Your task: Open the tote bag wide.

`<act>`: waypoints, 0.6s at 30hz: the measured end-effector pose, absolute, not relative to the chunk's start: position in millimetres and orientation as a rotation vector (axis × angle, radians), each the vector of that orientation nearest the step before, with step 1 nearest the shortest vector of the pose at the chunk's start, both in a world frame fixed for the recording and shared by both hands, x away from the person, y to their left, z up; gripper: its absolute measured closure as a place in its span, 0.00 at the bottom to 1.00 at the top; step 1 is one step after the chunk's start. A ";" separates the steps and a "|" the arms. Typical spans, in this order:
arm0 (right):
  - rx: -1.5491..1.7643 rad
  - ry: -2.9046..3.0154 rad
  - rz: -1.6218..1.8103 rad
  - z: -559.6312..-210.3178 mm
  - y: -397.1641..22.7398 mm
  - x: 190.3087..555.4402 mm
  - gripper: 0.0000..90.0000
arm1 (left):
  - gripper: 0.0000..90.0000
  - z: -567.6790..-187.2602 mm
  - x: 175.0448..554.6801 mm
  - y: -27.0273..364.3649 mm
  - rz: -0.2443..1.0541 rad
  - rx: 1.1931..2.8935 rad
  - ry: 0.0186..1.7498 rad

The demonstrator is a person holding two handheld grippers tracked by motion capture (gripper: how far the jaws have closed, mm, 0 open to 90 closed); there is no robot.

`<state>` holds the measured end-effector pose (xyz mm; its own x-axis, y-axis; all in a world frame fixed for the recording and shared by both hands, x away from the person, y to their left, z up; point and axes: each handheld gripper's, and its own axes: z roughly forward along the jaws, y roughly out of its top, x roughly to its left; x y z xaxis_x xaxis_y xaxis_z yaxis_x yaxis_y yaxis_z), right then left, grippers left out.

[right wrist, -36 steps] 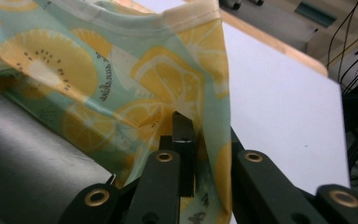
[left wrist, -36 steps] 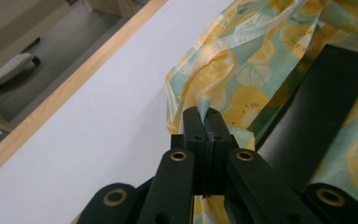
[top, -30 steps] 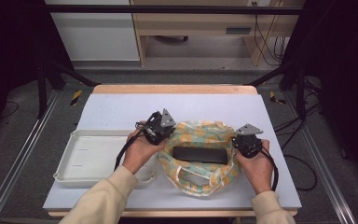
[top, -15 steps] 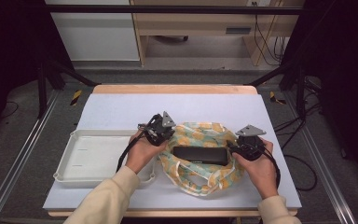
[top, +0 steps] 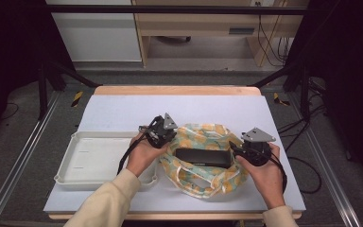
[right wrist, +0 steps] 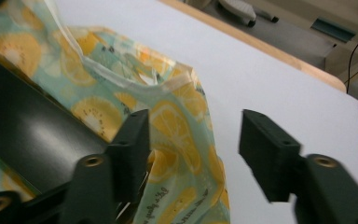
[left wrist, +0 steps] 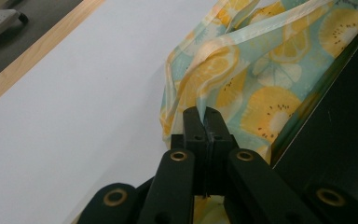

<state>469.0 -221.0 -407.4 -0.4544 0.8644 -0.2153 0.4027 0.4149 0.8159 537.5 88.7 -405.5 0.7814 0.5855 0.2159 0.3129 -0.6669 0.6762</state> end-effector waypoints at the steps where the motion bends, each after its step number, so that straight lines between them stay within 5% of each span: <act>1: 1.066 2.044 0.917 -408.8 -220.8 470.5 0.62 | 1.00 -405.6 537.1 88.5 0.562 2.333 0.664; 3: 1.048 2.087 0.884 -414.8 -220.1 475.0 0.88 | 1.00 -406.7 537.1 87.6 0.565 2.340 0.662; 6: 1.053 2.093 0.853 -420.3 -221.8 480.2 0.99 | 1.00 -407.8 537.8 87.0 0.565 2.349 0.664; 18: 1.105 2.191 0.818 -448.7 -222.3 506.8 1.00 | 1.00 -427.6 548.7 86.0 0.532 2.418 0.698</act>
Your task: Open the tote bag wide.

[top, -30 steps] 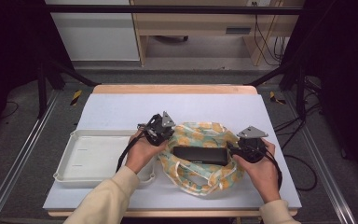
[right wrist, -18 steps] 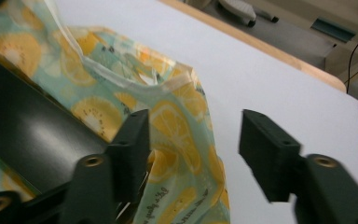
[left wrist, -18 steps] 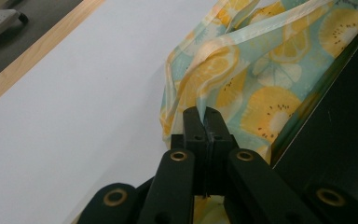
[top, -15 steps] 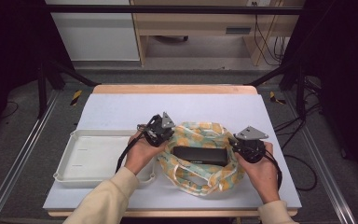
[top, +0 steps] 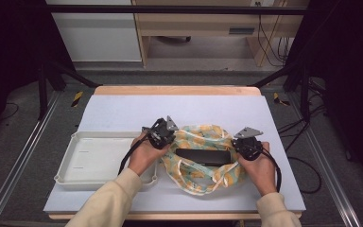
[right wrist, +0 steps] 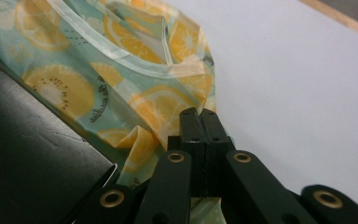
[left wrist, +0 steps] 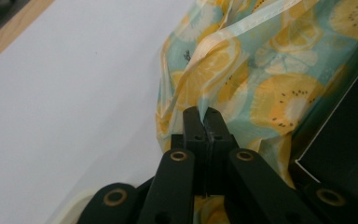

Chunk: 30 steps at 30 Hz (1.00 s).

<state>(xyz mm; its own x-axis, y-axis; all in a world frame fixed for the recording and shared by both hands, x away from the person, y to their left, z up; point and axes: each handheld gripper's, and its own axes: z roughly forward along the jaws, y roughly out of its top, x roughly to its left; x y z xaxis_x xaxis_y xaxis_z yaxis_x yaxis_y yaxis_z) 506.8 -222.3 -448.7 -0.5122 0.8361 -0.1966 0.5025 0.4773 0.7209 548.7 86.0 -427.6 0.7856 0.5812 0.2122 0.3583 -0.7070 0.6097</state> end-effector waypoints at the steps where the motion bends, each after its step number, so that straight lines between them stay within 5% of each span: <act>1: 1.116 2.205 0.821 -452.0 -222.9 509.0 1.00 | 1.00 -430.3 549.2 86.3 0.521 2.430 0.705; 17: 1.165 2.263 0.810 -469.5 -225.6 513.4 0.99 | 1.00 -444.4 550.1 84.0 0.444 2.498 0.732; 30: 1.156 2.103 0.968 -423.7 -230.8 487.8 0.47 | 0.64 -400.7 524.5 116.4 0.526 2.191 0.743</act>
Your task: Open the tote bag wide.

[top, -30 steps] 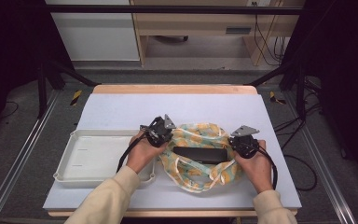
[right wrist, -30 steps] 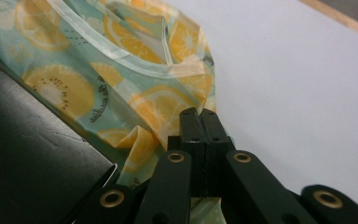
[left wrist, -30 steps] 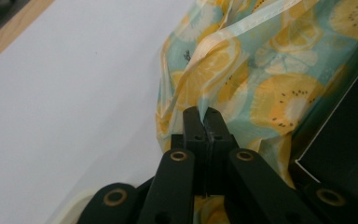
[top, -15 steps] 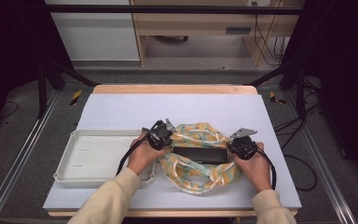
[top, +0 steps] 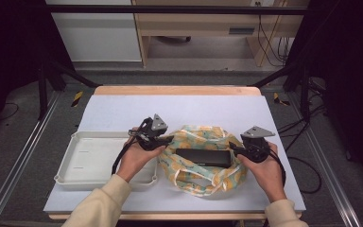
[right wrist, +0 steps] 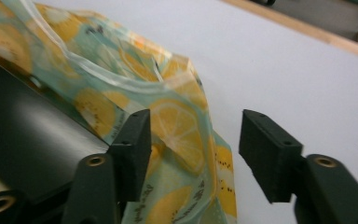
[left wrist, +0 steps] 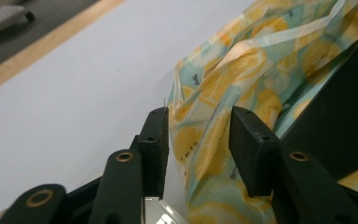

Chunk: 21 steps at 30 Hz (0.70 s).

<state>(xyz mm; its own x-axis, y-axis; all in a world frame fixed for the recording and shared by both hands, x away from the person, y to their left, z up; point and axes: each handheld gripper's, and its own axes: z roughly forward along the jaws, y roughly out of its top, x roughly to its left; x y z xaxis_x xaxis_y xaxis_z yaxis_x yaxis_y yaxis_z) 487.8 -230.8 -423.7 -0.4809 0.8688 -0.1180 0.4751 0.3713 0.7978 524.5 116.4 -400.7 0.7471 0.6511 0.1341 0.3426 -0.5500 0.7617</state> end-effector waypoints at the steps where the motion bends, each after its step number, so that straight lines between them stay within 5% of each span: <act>1: 1.149 2.094 0.976 -418.3 -229.9 483.4 0.45 | 0.64 -395.7 520.0 118.7 0.533 2.176 0.732; 10: 1.017 2.123 1.040 -389.3 -208.5 435.2 0.42 | 0.58 -368.8 476.7 124.3 0.512 2.146 0.582; 21: 0.894 2.304 1.088 -404.5 -161.3 410.1 0.39 | 0.51 -392.0 473.3 101.5 0.469 2.230 0.549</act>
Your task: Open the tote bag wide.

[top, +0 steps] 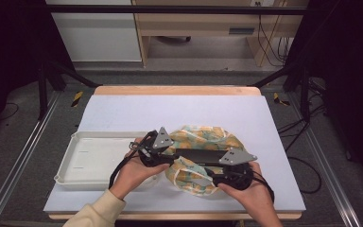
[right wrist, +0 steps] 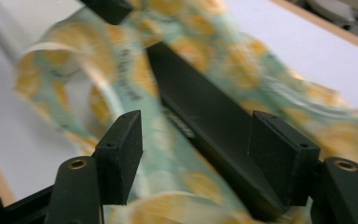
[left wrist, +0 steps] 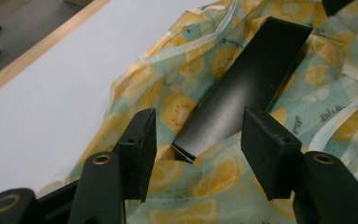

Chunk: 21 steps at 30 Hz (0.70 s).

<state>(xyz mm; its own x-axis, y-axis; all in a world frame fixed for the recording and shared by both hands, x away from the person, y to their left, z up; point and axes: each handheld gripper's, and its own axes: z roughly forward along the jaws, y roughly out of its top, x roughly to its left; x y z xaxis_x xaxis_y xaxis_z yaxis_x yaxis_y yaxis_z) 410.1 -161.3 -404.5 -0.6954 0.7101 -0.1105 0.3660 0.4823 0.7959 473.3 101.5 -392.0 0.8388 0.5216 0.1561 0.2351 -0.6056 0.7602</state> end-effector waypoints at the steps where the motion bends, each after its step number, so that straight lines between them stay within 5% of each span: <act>1: 0.894 2.304 1.088 -404.5 -161.3 410.1 0.39 | 0.51 -392.0 473.3 101.5 0.469 2.230 0.549; 8: 0.837 2.397 1.028 -425.3 -126.1 411.2 0.42 | 0.50 -389.2 465.1 110.5 0.463 2.224 0.536; 11: 0.831 2.413 0.969 -431.4 -120.9 414.1 0.56 | 0.46 -387.6 462.7 112.6 0.458 2.223 0.523; 12: 0.821 2.421 0.963 -434.6 -117.8 415.6 0.71 | 0.45 -386.8 460.3 114.5 0.450 2.223 0.509; 15: 0.819 2.411 0.995 -433.7 -117.2 415.9 0.90 | 0.41 -387.6 457.7 114.8 0.432 2.234 0.476; 21: 0.817 2.381 1.098 -422.8 -121.5 412.6 0.99 | 0.33 -393.8 455.6 111.5 0.399 2.258 0.431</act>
